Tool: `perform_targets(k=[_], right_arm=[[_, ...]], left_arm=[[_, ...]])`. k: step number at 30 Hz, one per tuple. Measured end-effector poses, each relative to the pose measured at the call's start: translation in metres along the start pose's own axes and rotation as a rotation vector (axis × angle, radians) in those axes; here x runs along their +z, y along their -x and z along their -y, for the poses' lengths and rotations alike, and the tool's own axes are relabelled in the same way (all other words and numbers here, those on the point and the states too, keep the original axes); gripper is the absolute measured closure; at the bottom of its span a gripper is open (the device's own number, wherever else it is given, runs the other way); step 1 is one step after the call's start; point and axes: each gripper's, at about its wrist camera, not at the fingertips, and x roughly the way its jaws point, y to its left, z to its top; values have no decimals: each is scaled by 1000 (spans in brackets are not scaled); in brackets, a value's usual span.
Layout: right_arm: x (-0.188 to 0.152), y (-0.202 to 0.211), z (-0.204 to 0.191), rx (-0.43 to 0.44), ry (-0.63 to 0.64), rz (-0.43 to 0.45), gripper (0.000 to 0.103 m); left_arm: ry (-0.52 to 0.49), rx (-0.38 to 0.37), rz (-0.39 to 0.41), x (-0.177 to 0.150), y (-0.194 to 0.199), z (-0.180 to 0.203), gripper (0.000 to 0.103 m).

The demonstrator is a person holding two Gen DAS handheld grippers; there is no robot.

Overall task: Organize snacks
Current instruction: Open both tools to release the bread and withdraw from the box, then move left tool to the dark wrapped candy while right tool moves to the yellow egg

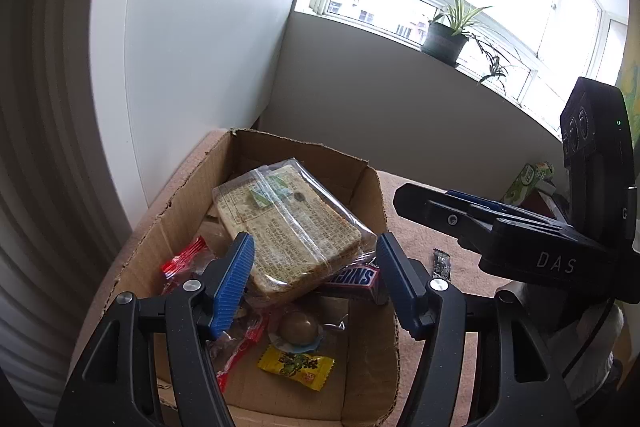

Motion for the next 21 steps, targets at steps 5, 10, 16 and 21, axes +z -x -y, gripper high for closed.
perform_targets(k=[5,10,16,21], right_arm=[[-9,27,30,-75,-19,40,2],[-19,57,71,-117,-91,65,2],[-39,92,123,-187,-177,91,2],[-59,121,167,-235,-249,97,2]], left_arm=[[-22,-18,7,0,0,20,40],[-58,-49,8,-1,-3,48,40],[-102,-100,-20,-8,-13,85,40],[-150,-131,-58,-16,-26,115,40]])
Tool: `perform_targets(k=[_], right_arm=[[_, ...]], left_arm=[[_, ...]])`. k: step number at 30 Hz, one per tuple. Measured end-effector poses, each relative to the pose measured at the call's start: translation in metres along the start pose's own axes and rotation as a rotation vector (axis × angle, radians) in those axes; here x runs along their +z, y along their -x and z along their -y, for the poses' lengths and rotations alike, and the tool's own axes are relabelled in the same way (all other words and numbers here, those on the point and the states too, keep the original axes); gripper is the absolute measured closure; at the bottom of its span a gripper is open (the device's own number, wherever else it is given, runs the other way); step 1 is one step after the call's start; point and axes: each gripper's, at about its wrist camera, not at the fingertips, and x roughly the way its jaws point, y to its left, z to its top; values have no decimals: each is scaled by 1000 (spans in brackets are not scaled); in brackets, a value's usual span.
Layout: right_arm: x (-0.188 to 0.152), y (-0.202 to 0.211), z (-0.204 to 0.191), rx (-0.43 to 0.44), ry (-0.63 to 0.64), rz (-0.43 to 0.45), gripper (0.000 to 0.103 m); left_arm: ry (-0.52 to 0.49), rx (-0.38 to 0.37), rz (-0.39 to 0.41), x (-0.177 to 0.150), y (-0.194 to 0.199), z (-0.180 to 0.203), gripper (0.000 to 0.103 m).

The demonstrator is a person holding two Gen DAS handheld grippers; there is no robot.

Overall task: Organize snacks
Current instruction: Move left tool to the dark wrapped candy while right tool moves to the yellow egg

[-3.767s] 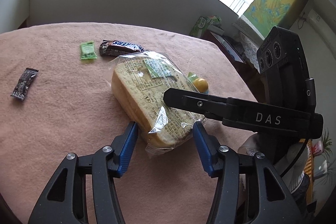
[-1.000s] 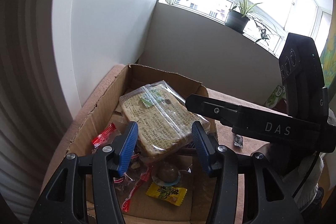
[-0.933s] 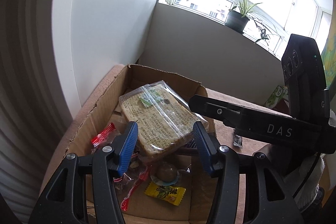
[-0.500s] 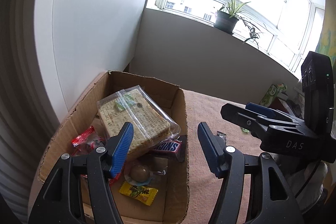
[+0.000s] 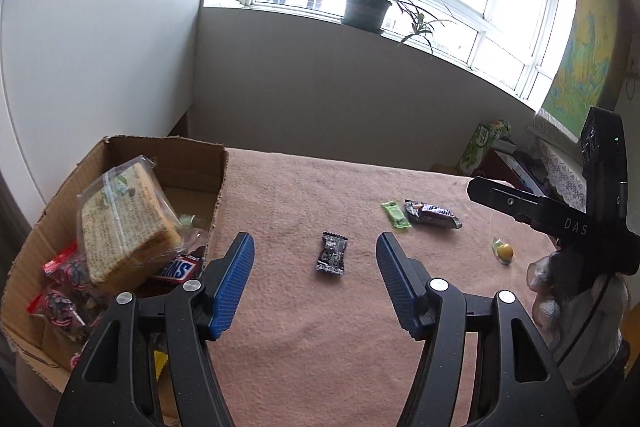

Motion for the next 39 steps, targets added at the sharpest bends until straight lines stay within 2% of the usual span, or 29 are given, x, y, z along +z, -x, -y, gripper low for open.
perform_targets(k=[7,10,16,19,27,39], right_arm=[[-11,16,72,-49,-105,-48,2],[-19,15,100,-76,-157,-73,2],[-35,12,138,-72,-240,-111,9],[-39,10,144,-83,-245,-129,15],[-50,-6,142,-160,-160,-190,16],[-56,-19,122,-234,-31,-227,19]], left_arm=[[-29,-4,-65,-5,-28,21,40],[-5,-15,-101,-10,-40,19,40],[11,-15,-151,-15,-60,20,40],[3,-4,-169,-17,-68,22,40],[-22,20,-215,-24,-84,22,40],[-32,50,-238,-12,-107,21,40]])
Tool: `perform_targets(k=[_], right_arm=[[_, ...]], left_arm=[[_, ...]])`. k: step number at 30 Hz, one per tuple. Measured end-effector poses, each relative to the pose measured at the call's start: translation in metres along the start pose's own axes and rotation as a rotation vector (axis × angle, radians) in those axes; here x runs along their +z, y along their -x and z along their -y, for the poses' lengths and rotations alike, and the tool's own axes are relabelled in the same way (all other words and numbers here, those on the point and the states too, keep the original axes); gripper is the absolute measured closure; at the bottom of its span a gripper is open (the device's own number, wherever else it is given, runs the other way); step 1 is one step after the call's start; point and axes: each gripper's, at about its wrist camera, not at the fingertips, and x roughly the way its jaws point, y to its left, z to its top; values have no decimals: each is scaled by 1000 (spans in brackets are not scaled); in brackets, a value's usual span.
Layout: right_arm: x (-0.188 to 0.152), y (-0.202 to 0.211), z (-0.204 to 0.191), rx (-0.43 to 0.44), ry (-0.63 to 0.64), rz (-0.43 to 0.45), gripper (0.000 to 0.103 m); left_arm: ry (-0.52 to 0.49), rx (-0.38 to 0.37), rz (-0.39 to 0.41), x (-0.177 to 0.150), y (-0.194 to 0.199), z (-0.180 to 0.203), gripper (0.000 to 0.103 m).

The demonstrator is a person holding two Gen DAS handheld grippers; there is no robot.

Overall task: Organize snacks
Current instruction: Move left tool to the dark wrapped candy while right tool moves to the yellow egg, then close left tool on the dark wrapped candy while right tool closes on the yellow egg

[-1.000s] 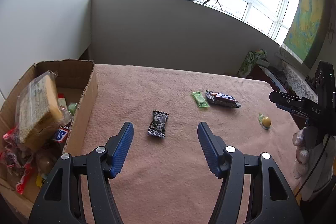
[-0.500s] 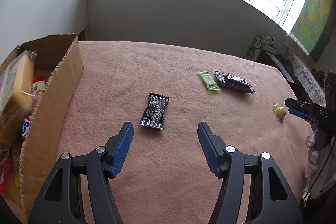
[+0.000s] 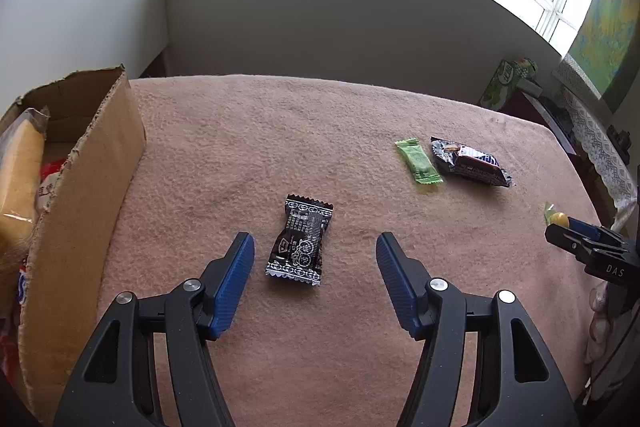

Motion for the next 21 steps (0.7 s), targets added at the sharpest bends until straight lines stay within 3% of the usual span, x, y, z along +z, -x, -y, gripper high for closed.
perform_targets(k=[4,9,12,17,21], right_arm=[[0,1,1,6,2,-1,19],[-1,2,-1,-11,13,3,28],[-2,3,-2,-25,17,7,38],[-3,7,-1,-65,32,15,64],[-1,7,6,-34,10,19,66]], left_arm=[[9,-19,-11,2,-4,-4,44],[1,-12,-12,2,-4,-1,64],[-21,-1,-12,1,-4,3,77],[-26,1,-10,-2,-2,4,80],[-36,8,-8,-4,0,5,80]])
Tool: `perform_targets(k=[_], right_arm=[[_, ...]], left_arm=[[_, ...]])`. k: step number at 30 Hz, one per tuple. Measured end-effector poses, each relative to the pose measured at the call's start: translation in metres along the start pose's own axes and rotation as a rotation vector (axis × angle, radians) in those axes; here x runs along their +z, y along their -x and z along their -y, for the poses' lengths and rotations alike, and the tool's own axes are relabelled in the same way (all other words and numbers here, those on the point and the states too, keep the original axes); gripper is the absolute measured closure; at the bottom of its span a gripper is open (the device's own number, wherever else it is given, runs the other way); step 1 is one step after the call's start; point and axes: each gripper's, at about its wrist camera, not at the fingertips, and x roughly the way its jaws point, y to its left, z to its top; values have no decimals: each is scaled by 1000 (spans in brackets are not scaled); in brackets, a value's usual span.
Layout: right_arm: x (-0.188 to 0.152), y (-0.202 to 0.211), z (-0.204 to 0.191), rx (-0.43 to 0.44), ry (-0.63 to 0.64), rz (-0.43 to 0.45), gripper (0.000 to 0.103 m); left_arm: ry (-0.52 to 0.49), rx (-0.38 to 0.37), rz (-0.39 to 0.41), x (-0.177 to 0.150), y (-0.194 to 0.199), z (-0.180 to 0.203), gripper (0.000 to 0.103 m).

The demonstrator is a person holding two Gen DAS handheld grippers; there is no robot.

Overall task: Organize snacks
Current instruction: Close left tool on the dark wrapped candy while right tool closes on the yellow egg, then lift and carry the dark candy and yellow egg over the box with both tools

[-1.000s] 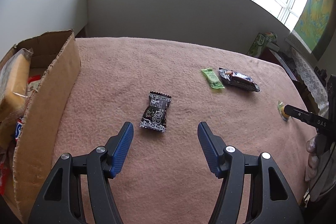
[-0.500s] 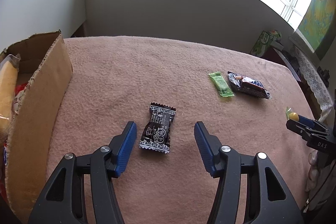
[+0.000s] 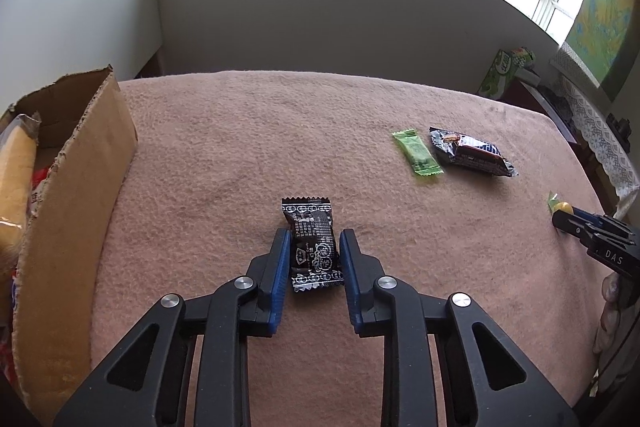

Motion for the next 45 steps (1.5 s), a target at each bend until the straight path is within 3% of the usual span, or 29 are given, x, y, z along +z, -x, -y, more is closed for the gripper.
perform_targets(k=[4,6,11,21,34,45], right_arm=[[1,2,0,4,-3,8,68],[1,5,1,6,-10,15,77],[3,1,-2,16,0,5,77],[8,25,-14,26,17,76,77],[20,59,-76,113,100,165,77],[32,75,-151,225,180,207,77]], left_arm=[[-11,6,5,0,0,4,81],[-8,5,8,0,1,3,81],[-6,0,15,-2,6,1,82],[-3,-7,40,-2,17,-1,82],[-21,-32,157,-9,73,-2,82],[16,-38,243,-23,112,-30,82]])
